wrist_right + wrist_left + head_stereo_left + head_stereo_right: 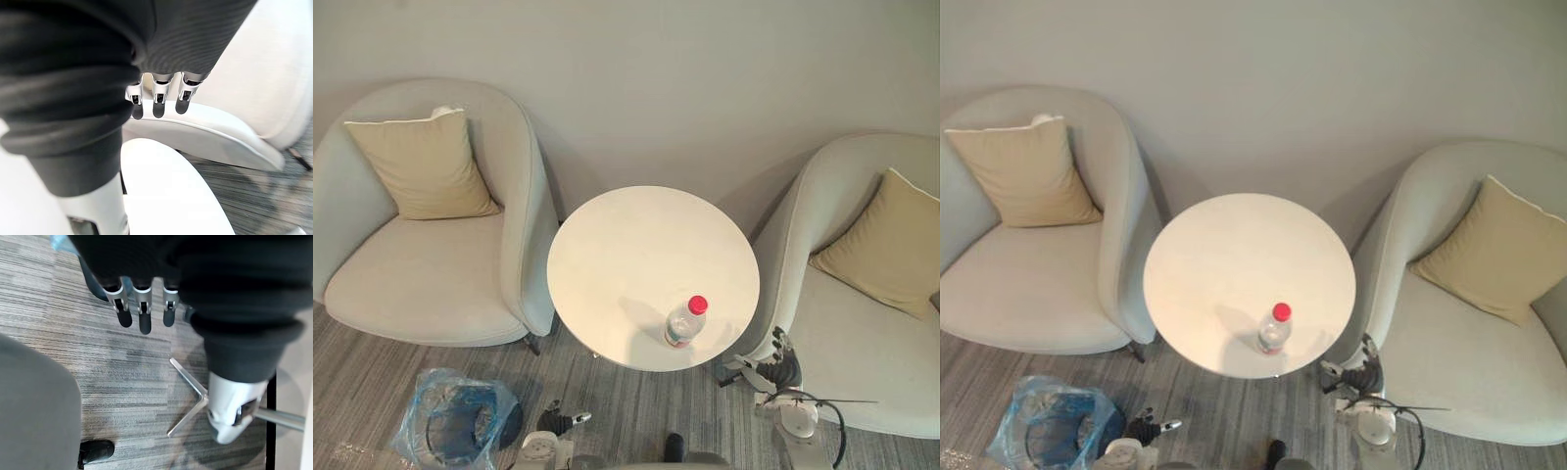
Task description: Gather rubbish on tea table into small bin, then transfer packed bag to large trash can.
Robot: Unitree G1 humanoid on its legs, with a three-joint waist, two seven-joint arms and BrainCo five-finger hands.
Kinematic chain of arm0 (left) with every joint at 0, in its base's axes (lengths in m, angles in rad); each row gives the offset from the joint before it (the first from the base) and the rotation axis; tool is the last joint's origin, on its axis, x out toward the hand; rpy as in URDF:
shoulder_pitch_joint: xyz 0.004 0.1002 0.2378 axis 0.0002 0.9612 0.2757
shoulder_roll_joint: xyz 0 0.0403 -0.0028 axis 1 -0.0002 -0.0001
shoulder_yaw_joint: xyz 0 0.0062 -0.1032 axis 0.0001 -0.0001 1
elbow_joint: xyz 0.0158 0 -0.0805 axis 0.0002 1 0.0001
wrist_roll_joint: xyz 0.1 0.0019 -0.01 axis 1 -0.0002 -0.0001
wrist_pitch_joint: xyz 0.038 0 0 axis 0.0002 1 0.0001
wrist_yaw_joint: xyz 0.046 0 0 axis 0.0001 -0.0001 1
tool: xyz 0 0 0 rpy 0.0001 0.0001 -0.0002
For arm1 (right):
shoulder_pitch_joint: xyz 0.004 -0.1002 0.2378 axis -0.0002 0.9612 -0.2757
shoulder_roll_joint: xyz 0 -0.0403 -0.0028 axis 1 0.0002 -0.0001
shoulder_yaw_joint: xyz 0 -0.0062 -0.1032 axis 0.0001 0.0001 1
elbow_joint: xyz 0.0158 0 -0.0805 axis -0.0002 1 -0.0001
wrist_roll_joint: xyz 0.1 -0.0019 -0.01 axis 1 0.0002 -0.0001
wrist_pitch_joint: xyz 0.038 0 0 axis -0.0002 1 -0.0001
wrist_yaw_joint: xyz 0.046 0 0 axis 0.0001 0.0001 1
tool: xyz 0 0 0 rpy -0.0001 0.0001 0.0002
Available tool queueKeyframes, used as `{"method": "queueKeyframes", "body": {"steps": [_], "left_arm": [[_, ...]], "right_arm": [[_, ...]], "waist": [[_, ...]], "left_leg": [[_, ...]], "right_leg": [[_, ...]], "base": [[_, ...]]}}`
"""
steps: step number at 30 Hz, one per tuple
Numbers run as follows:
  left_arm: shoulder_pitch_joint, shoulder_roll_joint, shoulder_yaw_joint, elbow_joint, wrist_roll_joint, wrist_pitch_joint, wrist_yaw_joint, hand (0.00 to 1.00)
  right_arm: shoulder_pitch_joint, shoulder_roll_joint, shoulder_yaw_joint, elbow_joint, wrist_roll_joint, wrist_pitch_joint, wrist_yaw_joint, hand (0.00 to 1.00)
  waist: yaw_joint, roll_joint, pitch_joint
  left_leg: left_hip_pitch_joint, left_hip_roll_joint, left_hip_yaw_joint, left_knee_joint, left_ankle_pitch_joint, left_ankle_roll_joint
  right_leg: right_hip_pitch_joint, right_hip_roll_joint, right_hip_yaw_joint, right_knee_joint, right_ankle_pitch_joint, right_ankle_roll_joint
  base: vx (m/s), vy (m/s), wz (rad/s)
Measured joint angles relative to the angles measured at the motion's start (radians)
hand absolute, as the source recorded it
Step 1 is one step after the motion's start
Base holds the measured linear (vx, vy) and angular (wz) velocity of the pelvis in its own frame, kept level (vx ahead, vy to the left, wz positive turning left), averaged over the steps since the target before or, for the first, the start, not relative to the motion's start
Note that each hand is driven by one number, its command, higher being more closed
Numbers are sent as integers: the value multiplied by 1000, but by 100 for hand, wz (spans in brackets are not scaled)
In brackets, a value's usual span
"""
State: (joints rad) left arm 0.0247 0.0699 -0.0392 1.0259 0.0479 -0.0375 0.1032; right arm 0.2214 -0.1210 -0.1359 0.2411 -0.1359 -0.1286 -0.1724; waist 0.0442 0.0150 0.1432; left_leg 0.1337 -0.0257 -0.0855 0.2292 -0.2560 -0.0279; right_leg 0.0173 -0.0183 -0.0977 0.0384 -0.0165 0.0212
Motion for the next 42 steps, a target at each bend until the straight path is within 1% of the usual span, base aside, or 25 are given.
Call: {"method": "queueKeyframes", "body": {"steps": [2, 3, 5, 6, 7, 8, 9, 10, 11, 12, 14, 16, 19, 22, 25, 29, 32, 33, 35, 38, 40, 42], "left_arm": [[2, 0, -17, 0, 3, -1, -1, 0], [6, 0, -21, 0, 10, -3, -3, 0], [10, 0, -33, 0, 12, -5, -14, 0], [10, 1, -37, 0, 14, -6, -18, 0], [11, 3, -38, 0, 21, -6, -21, 0], [11, 12, -39, 1, 31, -11, -24, 0], [10, 19, -39, 1, 31, -17, -26, 0], [12, 34, -49, -1, 31, -31, -27, 0], [22, 26, -62, -13, 23, -35, -24, 0], [23, 30, -60, -18, 26, -37, -20, 0], [22, 47, -67, -22, 29, -39, -22, 0], [21, 52, -67, -22, 29, -39, -22, 0], [19, 56, -68, -15, 29, -38, -21, 0], [18, 53, -72, -14, 29, -38, -21, 0], [18, 50, -78, -13, 29, -38, -22, 0], [19, 46, -78, -13, 29, -38, -21, 0], [20, 41, -78, -13, 28, -38, -21, 0], [20, 39, -78, -13, 28, -38, -21, 0], [20, 38, -77, -14, 28, -38, -20, 0], [17, 36, -77, -16, 24, -39, -21, 0], [15, 31, -77, -18, 16, -42, -20, 0], [14, 31, -77, -23, 6, -43, -19, 0]], "right_arm": [[13, -10, 18, -28, -23, 0, 10, 0], [19, -25, 43, -42, -25, -10, 20, 0], [19, -51, 75, -65, -42, -11, 32, 0], [14, -60, 90, -72, -48, -18, 38, 0], [10, -70, 105, -72, -58, -22, 41, 0], [3, -83, 129, -71, -63, -23, 48, 0], [-5, -79, 137, -67, -63, -23, 49, 0], [-21, -77, 149, -54, -63, -23, 51, 0], [-33, -106, 162, -47, -64, -32, 56, 0], [-51, -106, 177, -39, -65, -31, 59, 0], [-84, -104, 228, -28, -78, -35, 77, 0], [-86, -104, 245, -23, -92, -40, 85, 0], [-103, -105, 262, 10, -100, -44, 90, 0], [-103, -109, 269, 70, -100, -41, 91, 0], [-104, -118, 280, 98, -100, -41, 90, 0], [-109, -115, 290, 112, -100, -41, 81, 0], [-128, -114, 296, 168, -98, -36, 72, 0], [-132, -114, 296, 179, -98, -26, 71, 0], [-140, -114, 296, 182, -96, -20, 65, 0], [-191, -115, 295, 229, -79, -18, 51, 0], [-232, -114, 296, 261, -77, -15, 43, 0], [-253, -113, 297, 265, -69, -15, 38, 0]], "waist": [[-2, 6, -3], [-6, 14, -9], [-12, 19, -15], [-12, 18, -16], [-12, 14, -19], [-10, -8, -17], [-9, -25, -9], [-11, -24, -13], [-13, 9, -24], [-8, 11, -24], [-1, -10, -25], [2, -20, -32], [2, -21, -32], [3, -16, -33], [-1, -15, -33], [-1, -14, -33], [-2, -14, -32], [-2, -13, -32], [-2, -11, -31], [-1, -4, -24], [1, 10, -10], [2, 16, 6]], "left_leg": [[4, -2, 3, 1, 2, 0], [7, -3, 9, 4, 2, 0], [5, -12, 15, 27, 5, 2], [1, -21, 16, 38, 13, -1], [-9, -32, 15, 50, 22, -16], [-48, -62, 4, 116, 42, -28], [-73, -75, -7, 148, 45, -16], [-74, -43, 15, 61, -8, 64], [-51, 21, -17, -45, 51, 0], [-45, 20, -8, -64, 49, 2], [-45, 9, -12, -68, 53, 8], [-46, 4, -21, -68, 55, 9], [-47, 0, -37, -68, 56, 12], [-47, 11, -47, -69, 56, 12], [-44, 21, -66, -73, 62, 3], [-37, 28, -73, -80, 66, -4], [-31, 29, -84, -90, 73, -8], [-32, 29, -89, -90, 75, -10], [-38, 30, -91, -96, 81, -12], [-65, 29, -91, -105, 97, -15], [-80, 29, -101, -102, 101, -18], [-84, 29, -115, -102, 104, -20]], "right_leg": [[8, 0, 5, -12, 6, 0], [13, -1, 7, -13, 7, 0], [21, -9, 8, -15, 7, 0], [21, -19, 12, -16, 10, 3], [21, -31, 16, -20, 13, 5], [23, -77, 14, -31, 24, 7], [28, -100, 17, -36, 27, 11], [39, -103, 8, -43, 34, 24], [44, -68, 6, -52, 31, 34], [50, -72, 11, -58, 29, 37], [52, -81, 18, -61, 34, 43], [52, -84, 19, -61, 32, 46], [53, -82, 16, -59, 28, 50], [54, -71, 9, -56, 28, 50], [62, -62, -8, -56, 27, 47], [72, -55, -16, -60, 30, 43], [78, -55, -26, -62, 32, 41], [79, -55, -30, -63, 32, 41], [74, -55, -33, -63, 33, 39], [43, -56, -36, -59, 40, 35], [33, -57, -48, -55, 42, 33], [33, -57, -59, -52, 41, 32]], "base": [[44, 5, -9], [52, 20, -5], [50, 31, -9], [33, 37, -12], [28, 61, -4], [28, 81, 7], [0, 81, 24], [-9, 64, 29], [-16, 37, 19], [-8, 64, 4], [-55, 62, 7], [-52, 2, 9], [-58, -31, 7], [-51, -58, 6], [-47, -65, 14], [-41, -36, 7], [-40, -20, 8], [-42, -14, 13], [-36, -12, 8], [-32, -10, 4], [-37, -14, 12], [-29, -18, 17]]}}
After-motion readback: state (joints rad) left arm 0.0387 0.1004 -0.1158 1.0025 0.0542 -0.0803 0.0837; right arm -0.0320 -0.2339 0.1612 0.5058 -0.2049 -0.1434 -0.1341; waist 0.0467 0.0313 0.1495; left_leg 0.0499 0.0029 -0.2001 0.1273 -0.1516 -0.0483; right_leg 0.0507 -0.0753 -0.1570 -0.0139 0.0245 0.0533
